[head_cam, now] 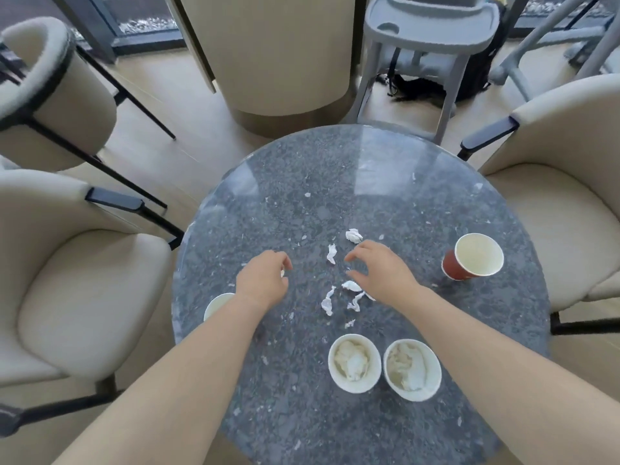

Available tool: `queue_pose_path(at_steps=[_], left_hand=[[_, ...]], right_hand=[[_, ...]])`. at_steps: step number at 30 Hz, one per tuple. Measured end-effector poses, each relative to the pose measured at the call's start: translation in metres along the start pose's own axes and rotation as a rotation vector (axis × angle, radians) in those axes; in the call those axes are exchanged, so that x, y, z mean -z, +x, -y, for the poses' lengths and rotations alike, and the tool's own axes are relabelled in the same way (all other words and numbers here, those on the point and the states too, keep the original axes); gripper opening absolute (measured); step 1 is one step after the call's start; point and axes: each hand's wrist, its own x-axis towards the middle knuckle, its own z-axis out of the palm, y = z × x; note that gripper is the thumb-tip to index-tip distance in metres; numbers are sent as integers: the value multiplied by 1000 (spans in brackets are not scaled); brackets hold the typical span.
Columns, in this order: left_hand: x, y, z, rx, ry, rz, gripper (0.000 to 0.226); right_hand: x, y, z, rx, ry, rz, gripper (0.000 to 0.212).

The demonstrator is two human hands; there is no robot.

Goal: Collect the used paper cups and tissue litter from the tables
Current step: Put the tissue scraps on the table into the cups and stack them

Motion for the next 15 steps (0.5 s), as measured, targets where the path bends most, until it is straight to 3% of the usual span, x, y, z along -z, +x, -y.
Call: queue_pose_path(at_steps=[9, 12, 15], left_hand=[[-20, 31, 10, 91, 41, 107, 33], [-27, 35, 7, 90, 28, 135, 20], [-30, 38, 1, 57, 9, 131, 15]], right_hand=[[-23, 45, -3, 99, -56, 55, 32], [-31, 55, -3, 116, -68, 101, 37], [-36, 59, -6, 138, -63, 173, 25]])
